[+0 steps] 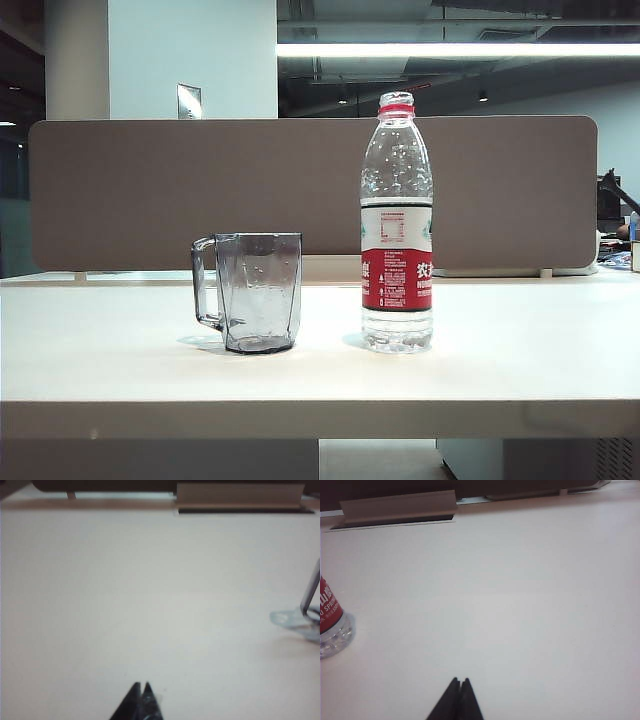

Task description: Pick up the mineral water bottle on the table and pour water into the mug until it's full.

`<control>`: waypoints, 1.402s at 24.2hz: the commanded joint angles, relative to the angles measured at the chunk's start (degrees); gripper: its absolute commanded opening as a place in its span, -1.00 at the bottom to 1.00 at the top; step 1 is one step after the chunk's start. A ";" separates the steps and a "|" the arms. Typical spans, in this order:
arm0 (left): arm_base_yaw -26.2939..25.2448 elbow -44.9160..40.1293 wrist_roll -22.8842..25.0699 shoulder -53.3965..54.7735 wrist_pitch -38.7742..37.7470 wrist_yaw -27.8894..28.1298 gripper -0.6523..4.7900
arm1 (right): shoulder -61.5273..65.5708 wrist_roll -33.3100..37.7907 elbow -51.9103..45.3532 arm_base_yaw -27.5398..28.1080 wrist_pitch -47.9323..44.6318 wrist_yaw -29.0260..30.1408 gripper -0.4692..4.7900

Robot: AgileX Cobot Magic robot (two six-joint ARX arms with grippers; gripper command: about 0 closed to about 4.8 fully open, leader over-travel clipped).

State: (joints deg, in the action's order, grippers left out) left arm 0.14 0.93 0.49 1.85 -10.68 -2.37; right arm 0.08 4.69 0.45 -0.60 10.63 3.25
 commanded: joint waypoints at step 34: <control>34.58 49.05 -1.14 42.05 -28.28 -0.22 -0.78 | -0.07 0.00 -0.39 -0.07 -0.59 0.09 -0.84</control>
State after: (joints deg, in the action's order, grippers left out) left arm 34.74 49.60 -0.91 44.36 -38.94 -2.50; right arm 0.08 4.69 0.45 -0.60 10.63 3.25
